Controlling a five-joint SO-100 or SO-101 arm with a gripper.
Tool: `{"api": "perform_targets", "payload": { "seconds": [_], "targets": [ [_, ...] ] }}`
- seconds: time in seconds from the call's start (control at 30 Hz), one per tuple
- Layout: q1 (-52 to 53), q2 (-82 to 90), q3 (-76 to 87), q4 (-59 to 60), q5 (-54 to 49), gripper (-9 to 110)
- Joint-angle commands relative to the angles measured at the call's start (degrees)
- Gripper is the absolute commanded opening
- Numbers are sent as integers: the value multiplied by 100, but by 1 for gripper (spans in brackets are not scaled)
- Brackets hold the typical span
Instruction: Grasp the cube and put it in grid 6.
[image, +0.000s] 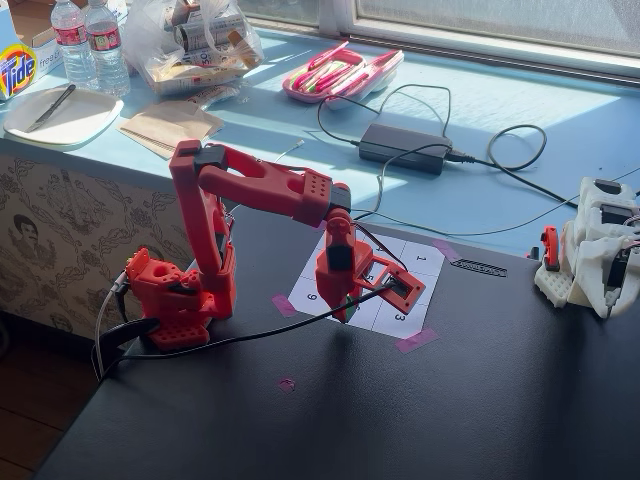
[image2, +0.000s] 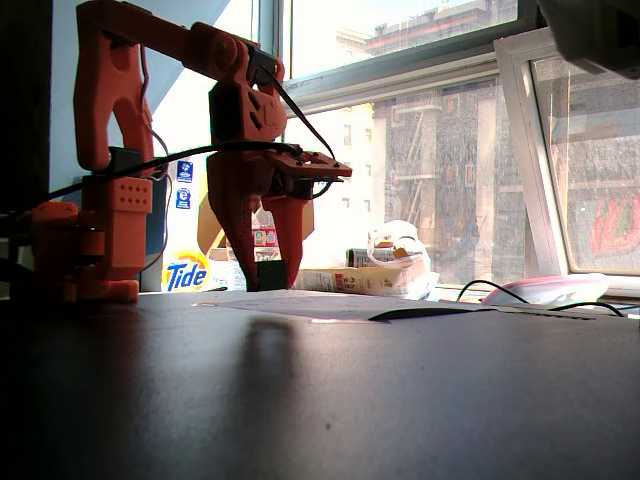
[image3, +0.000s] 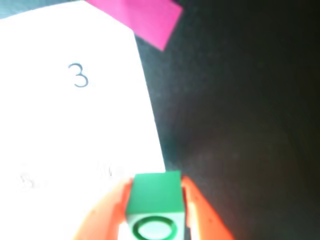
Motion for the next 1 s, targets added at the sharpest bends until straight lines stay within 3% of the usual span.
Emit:
{"api": "perform_targets", "payload": {
  "seconds": [0.0,0.53,0.63,0.67,0.97],
  "targets": [
    [-158,-202,-325,-422,-229,0],
    [-809,-888,-984,-624,255,0],
    [-826,-738,-1002,-475,466,26],
    [-826,-668,-1002,-457,536,29],
    [-694,79,-1046,-26,589,35]
  ]
}}
